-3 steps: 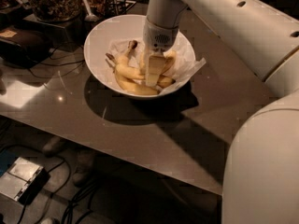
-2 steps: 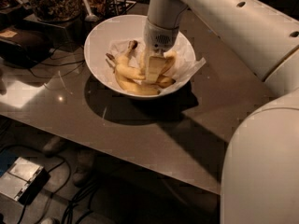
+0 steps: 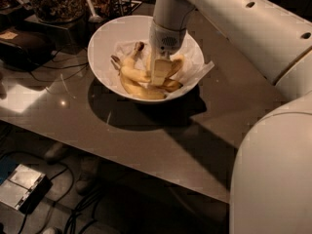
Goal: Pick banana from white bowl
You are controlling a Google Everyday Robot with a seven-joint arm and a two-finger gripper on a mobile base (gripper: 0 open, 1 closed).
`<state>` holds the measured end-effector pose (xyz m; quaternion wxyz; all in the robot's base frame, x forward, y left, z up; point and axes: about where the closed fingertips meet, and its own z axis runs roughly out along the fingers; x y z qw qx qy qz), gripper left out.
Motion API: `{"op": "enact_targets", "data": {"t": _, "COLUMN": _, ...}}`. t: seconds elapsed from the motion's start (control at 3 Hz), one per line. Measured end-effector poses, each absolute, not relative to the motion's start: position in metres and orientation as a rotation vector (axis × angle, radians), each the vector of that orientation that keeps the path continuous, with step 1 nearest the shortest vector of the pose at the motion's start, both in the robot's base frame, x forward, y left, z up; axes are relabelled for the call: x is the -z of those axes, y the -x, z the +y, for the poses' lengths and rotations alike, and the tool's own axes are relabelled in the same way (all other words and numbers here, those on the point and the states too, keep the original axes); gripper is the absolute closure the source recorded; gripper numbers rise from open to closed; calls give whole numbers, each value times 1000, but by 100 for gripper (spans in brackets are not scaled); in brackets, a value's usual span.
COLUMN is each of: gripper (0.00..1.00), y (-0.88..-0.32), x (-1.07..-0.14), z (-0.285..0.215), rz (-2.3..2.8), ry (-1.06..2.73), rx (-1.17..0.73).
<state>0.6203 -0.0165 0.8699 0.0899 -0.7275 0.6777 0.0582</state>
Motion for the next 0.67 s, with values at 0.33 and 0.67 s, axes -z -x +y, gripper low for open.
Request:
{"op": "enact_targets", "data": {"t": 0.33, "gripper": 100, "y": -621, "x": -877, "z": -15, "rz": 1999, "ry": 2132, "rx": -172}}
{"op": "enact_targets", "data": {"t": 0.67, "gripper": 100, "y": -608, "x": -909, "z": -19, "rz": 1999, "ry": 2073, "rx": -130}}
